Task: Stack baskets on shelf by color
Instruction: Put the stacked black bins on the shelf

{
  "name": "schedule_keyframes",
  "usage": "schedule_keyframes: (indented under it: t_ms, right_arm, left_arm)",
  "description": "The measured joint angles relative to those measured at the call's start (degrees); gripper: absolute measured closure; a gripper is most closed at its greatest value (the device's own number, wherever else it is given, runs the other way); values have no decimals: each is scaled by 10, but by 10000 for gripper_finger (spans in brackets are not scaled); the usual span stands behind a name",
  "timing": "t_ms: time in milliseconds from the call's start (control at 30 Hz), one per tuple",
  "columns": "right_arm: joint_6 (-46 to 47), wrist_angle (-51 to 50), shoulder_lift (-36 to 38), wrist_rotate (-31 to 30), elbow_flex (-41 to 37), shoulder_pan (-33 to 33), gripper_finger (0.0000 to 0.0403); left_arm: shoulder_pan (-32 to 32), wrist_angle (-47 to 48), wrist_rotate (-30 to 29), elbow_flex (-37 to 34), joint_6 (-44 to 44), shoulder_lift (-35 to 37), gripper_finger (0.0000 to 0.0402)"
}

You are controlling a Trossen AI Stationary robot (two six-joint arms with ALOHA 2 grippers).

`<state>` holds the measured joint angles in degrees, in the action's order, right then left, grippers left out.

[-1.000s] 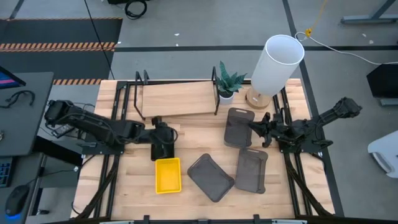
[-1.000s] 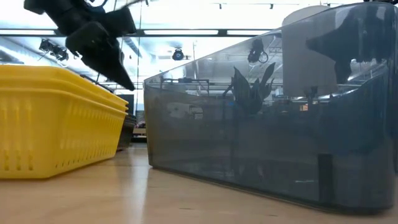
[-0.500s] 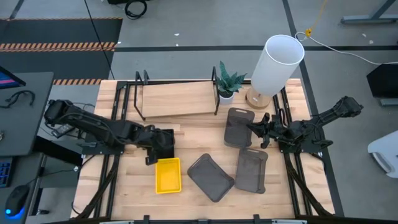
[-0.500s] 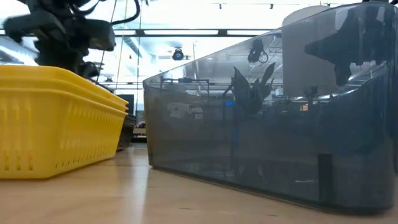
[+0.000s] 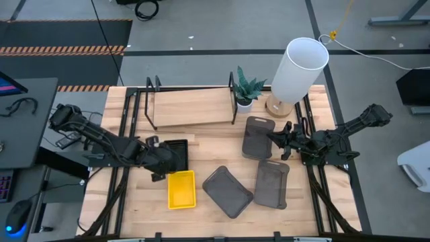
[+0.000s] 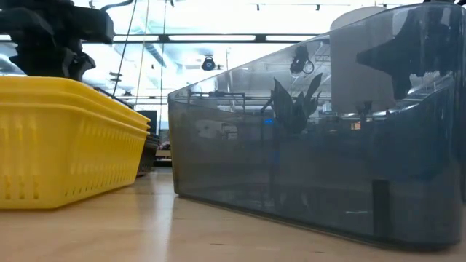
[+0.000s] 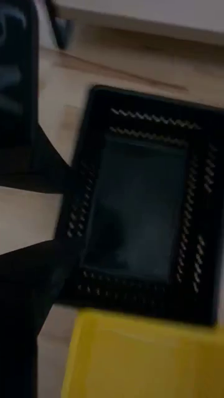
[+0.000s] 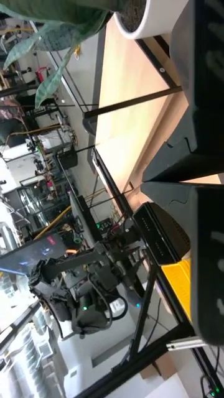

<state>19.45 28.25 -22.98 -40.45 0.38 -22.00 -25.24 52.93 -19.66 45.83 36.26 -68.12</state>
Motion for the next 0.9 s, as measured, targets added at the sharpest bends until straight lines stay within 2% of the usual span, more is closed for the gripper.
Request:
schedule_keyframes:
  t_ms: [133,267,367,567,700,800,900]
  right_arm:
    - [13,0,0,0,0,0,387]
    - [14,3,0,-6,0,0,387]
    - [16,4,0,-17,0,0,387]
    - [29,9,0,-21,0,0,387]
    - [30,9,0,-21,0,0,387]
    - [31,9,0,-21,0,0,387]
    - [30,9,0,-21,0,0,387]
  left_arm:
    - [15,11,14,5,21,0,271]
    - [51,11,-38,5,15,-1,283]
    - [106,11,-45,5,-25,-1,291]
    - [228,-24,22,5,-175,-1,315]
    - [281,-80,70,5,-254,-1,322]
    - [305,-102,122,5,-295,-1,305]
    - [324,-102,158,5,-321,-3,272]
